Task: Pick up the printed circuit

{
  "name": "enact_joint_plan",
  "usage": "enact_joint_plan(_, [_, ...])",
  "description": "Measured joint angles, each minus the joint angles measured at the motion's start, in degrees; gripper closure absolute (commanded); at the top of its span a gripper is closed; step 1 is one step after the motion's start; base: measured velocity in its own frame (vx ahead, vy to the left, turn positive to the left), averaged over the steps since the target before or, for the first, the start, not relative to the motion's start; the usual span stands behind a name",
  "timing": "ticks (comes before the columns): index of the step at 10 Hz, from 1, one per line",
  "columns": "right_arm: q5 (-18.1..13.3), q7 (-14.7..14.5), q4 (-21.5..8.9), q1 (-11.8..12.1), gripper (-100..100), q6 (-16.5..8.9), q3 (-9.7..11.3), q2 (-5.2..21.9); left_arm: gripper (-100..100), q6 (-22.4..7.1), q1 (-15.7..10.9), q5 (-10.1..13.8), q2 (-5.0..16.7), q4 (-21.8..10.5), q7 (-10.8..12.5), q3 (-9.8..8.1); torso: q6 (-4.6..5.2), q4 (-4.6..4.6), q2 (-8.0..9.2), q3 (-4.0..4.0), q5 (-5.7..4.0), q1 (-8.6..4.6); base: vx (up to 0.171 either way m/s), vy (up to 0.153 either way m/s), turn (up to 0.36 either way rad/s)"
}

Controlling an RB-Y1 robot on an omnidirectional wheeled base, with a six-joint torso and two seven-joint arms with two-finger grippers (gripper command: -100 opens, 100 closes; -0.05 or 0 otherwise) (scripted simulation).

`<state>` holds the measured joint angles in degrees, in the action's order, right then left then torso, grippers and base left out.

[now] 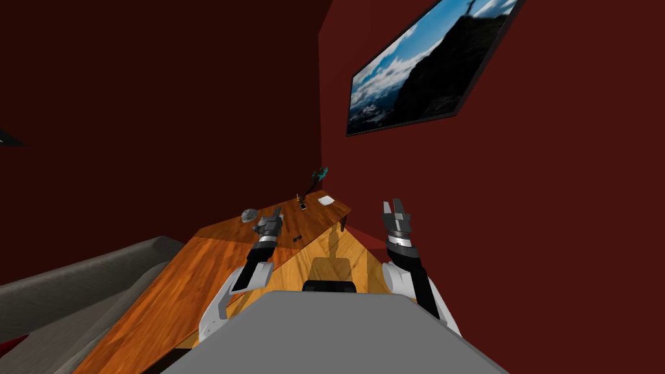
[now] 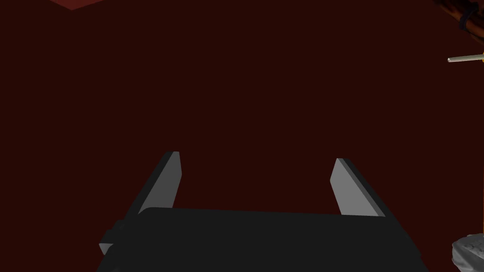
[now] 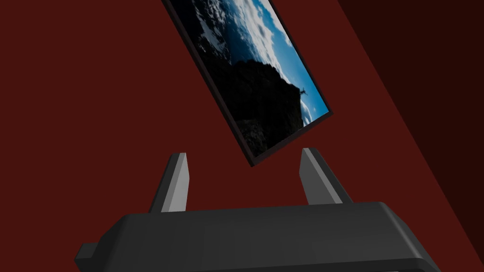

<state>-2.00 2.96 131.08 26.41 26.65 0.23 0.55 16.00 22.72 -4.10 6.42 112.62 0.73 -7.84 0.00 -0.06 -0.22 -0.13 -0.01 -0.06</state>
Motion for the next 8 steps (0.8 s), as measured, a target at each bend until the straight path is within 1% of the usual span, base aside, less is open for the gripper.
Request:
enact_joint_plan(1, [0.0,0.0,0.0,0.0,0,0.0,0.0,0.0,-100,-0.5,-0.5,0.3,0.2,-2.0,0.2,-0.37,0.0,0.01,0.01,0.01,0.0,0.0,0.056,-0.028,-0.02])
enact_joint_plan(2, [0.0,0.0,0.0,0.0,0,0.0,0.0,0.0,-100,-1.2,-1.4,0.5,0.0,-4.5,0.2,-0.64,0.0,0.0,-0.01,0.0,0.0,-0.03,0.046,-0.018,-0.006])
enact_joint_plan(4, [0.0,0.0,0.0,0.0,0,0.0,0.0,0.0,-100,-3.4,-1.8,1.1,0.6,-5.9,0.8,-1.32,0.0,0.01,0.03,0.02,0.0,0.01,0.055,-0.027,-0.015])
enact_joint_plan(5, [0.0,0.0,0.0,0.0,0,0.0,0.0,0.0,-100,-4.8,-2.5,1.7,1.2,-7.5,1.4,-2.01,0.0,0.0,-0.02,-0.01,-0.01,-0.05,0.051,-0.021,-0.002])
enact_joint_plan(6, [0.0,0.0,0.0,0.0,0,0.0,0.0,0.0,-100,-5.8,-2.8,1.8,1.0,-8.2,1.6,-2.13,0.0,0.0,0.01,0.01,-0.01,-0.02,0.051,-0.008,-0.011])
enact_joint_plan(8, [0.0,0.0,0.0,0.0,0,0.0,0.0,0.0,-100,-7.1,-4.3,2.4,1.4,-11.6,2.0,-2.92,-0.01,0.01,0.05,0.03,0.01,0.04,0.038,-0.011,-0.012])
